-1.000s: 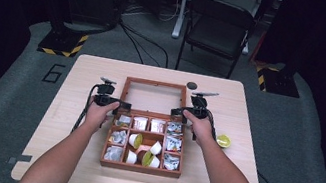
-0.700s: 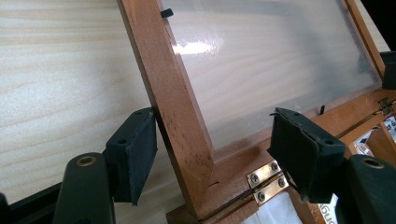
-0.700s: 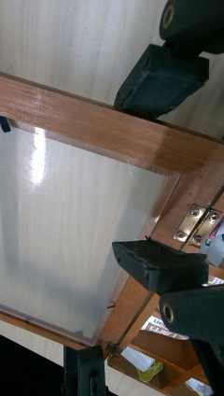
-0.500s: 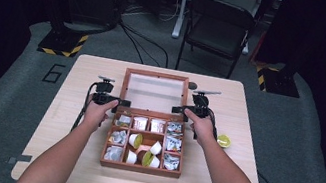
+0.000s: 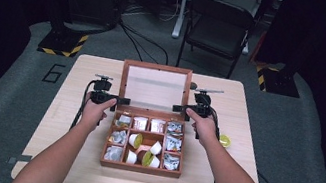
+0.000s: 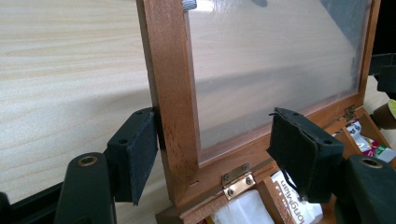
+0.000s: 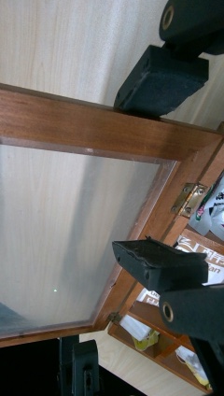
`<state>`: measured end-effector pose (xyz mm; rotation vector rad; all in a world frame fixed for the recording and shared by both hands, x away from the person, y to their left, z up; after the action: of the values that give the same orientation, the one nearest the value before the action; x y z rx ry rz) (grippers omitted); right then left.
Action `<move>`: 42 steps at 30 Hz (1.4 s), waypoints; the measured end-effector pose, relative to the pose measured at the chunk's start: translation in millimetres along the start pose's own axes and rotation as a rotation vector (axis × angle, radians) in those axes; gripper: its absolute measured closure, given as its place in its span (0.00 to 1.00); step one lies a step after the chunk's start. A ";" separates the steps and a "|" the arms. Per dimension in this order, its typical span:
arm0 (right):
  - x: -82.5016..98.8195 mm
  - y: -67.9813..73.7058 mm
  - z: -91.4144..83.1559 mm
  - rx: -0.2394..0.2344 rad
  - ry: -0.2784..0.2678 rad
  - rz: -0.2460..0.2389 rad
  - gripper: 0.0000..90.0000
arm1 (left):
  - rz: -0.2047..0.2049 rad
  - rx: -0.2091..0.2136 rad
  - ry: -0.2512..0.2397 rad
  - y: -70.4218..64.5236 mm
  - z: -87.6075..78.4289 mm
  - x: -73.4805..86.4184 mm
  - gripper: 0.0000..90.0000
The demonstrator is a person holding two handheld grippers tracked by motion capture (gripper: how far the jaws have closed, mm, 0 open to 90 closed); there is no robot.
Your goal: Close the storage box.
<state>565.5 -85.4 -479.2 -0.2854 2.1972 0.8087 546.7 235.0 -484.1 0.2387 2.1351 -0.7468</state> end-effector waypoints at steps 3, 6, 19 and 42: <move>-0.6 1.8 -2.9 -0.003 -0.005 -0.004 0.33 | -0.005 0.007 -0.009 -2.3 -2.6 -1.1 0.36; -0.8 3.7 -5.6 -0.009 -0.010 -0.005 0.33 | -0.001 0.012 -0.026 -4.5 -5.6 -2.8 0.36; -2.6 15.1 -19.2 -0.020 -0.036 -0.083 0.33 | 0.056 0.033 -0.088 -16.8 -22.4 -11.7 0.37; 2.6 44.1 -61.5 -0.065 -0.083 -0.174 0.35 | 0.211 0.125 -0.202 -59.6 -79.4 -16.9 0.36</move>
<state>508.4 -89.9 -429.6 -0.4605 2.0394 0.7824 480.5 235.3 -408.3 0.4296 1.8425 -0.7479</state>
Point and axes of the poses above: each handheld gripper's, and its own axes: z roughly forward along the jaws, x roughly out of its underside, y roughly to its left, the point moved 4 cm from there along z, roughly forward along the jaws, and after that the axes turned 12 degrees about -y, right-handed, at the moved point
